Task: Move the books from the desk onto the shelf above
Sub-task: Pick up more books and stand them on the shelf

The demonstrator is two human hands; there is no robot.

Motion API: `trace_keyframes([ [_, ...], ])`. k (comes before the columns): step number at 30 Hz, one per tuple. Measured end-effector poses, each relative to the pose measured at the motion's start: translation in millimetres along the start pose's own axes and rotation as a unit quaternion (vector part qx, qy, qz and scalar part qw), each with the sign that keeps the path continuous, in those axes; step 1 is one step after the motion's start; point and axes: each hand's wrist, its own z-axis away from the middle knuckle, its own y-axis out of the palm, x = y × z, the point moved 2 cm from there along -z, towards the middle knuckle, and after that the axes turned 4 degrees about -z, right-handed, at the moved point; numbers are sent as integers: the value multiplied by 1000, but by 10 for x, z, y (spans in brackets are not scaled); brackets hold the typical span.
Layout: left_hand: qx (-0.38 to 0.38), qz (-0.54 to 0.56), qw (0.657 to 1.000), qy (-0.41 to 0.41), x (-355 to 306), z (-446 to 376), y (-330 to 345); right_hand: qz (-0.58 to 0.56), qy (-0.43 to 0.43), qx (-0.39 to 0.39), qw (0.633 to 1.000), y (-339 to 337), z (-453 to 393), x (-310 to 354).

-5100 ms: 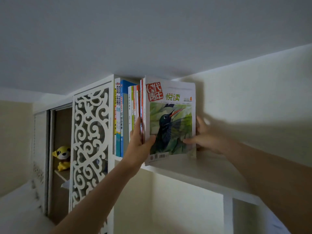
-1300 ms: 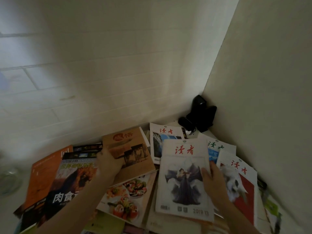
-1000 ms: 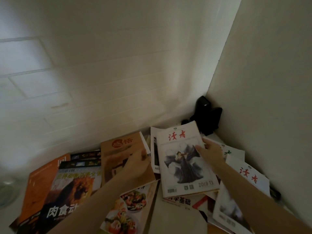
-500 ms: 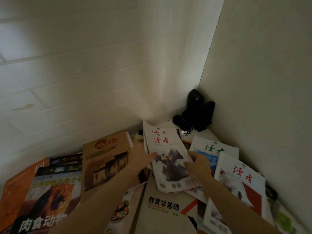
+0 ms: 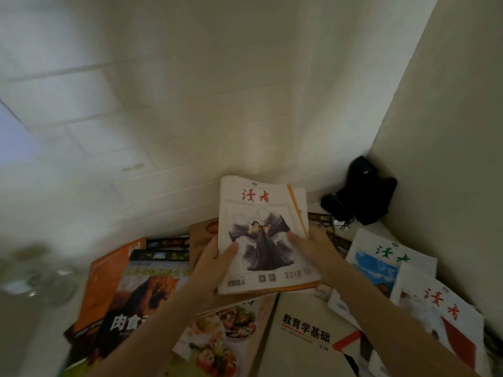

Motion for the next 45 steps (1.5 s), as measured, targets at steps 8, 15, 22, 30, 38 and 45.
trace_keyframes([
  [8, -66, -430, 896, -87, 541, 10, -843, 270, -58, 75, 958, 873, -34, -94],
  [15, -74, -288, 955, -19, 565, -92, -724, 155, 50, 6, 987, 782, -153, -252],
  [22, -58, -276, 959, 11, 515, -119, -597, 87, -9, -54, 995, 679, -22, -213],
  [30, -45, -168, 983, -65, 454, 147, -569, 55, 20, -48, 997, 660, 471, -559],
  [38, 39, -293, 955, -33, 328, 235, -651, -58, 7, -120, 991, 866, 999, -939],
  [45, -75, -385, 919, -46, 414, 221, -1090, 13, -10, -127, 992, 842, 873, -778],
])
